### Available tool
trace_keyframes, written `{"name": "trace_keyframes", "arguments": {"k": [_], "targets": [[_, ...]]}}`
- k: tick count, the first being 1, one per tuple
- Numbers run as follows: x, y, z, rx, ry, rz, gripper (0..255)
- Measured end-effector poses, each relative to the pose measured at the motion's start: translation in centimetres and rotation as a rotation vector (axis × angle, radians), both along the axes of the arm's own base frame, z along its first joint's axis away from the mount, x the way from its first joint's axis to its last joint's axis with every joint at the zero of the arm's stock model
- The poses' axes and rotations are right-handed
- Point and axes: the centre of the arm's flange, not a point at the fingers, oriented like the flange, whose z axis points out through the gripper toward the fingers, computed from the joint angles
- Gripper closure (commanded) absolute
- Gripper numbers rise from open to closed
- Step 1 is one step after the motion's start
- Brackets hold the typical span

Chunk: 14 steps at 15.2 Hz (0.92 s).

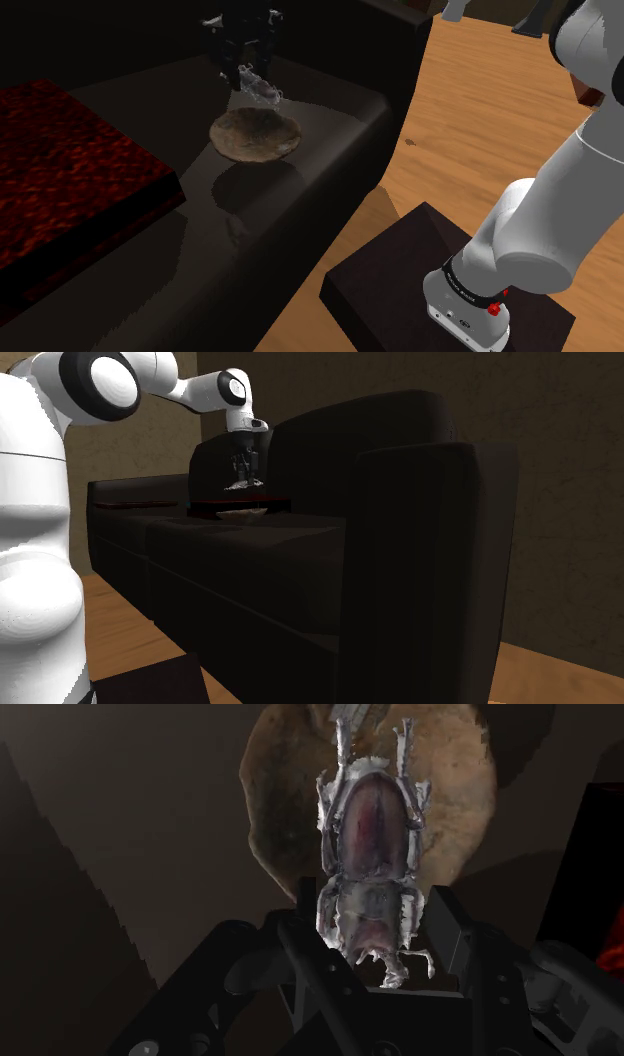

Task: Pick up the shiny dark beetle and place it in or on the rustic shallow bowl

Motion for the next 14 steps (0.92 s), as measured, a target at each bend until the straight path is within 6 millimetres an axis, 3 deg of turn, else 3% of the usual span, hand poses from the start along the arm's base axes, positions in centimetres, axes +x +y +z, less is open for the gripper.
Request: {"name": "trace_keyframes", "arguments": {"k": [14], "targets": [[-0.4,0.3,-6.9,-0.001,0.001,-0.001,255]]}}
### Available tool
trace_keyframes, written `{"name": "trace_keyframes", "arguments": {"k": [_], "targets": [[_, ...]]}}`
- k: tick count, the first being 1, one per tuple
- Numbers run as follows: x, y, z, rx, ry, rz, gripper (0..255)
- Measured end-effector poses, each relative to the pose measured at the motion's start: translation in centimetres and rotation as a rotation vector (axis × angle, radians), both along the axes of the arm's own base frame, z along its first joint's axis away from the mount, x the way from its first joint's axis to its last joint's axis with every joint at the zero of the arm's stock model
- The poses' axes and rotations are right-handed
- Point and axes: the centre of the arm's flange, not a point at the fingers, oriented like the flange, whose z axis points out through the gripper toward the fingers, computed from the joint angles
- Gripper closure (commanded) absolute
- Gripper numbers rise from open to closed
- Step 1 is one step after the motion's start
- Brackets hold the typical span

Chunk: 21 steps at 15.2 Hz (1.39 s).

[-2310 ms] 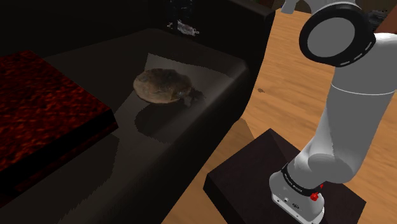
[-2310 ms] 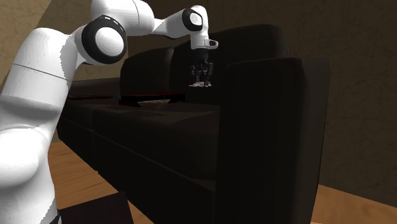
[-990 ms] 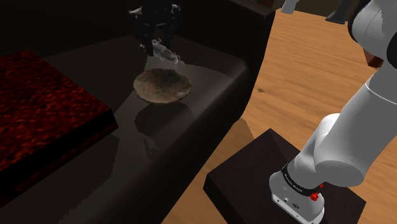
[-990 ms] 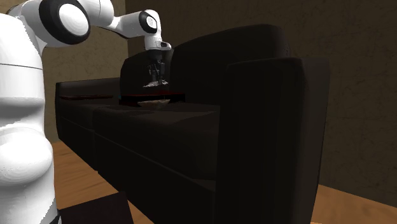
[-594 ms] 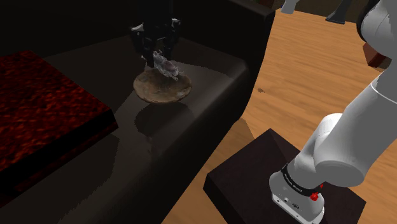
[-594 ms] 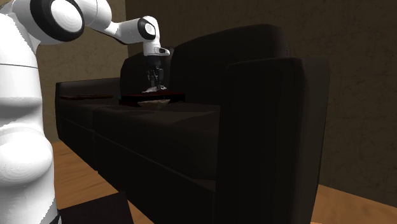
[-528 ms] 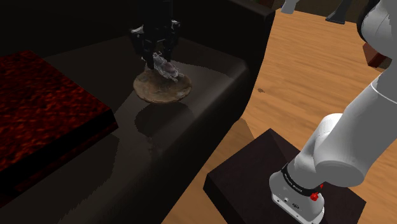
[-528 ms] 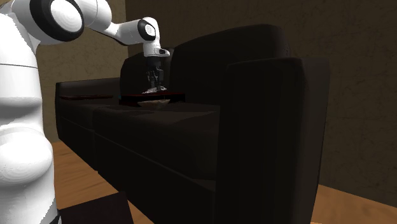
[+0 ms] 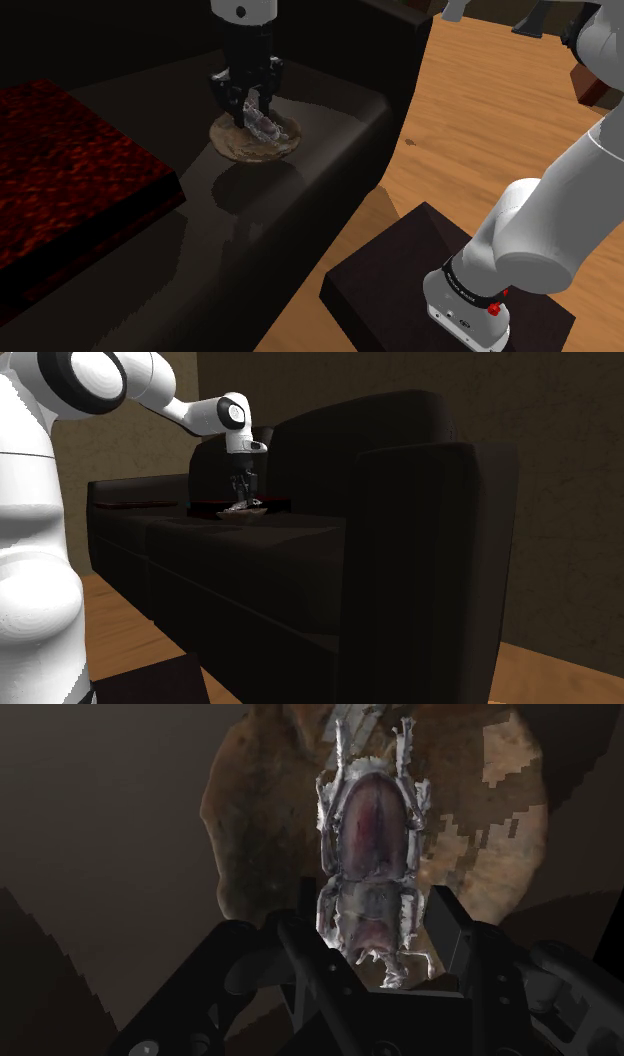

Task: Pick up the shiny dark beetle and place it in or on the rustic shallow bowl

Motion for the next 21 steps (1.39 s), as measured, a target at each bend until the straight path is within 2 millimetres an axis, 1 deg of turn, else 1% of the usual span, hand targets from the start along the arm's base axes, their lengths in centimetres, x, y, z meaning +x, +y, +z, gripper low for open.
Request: {"name": "trace_keyframes", "arguments": {"k": [6,7,13,14,17,18,21], "targets": [[0.0,0.0,-0.2,0.000,0.000,0.000,255],[0.0,0.0,-0.2,0.000,0.000,0.000,0],[0.0,0.0,-0.2,0.000,-0.001,0.000,0],[-0.1,0.0,0.4,0.001,-0.001,0.000,0],[-0.2,0.0,3.7,0.001,-0.002,0.000,0],[-0.2,0.0,4.3,0.001,-0.002,0.000,0],[-0.3,0.0,4.7,0.001,-0.001,0.000,0]]}}
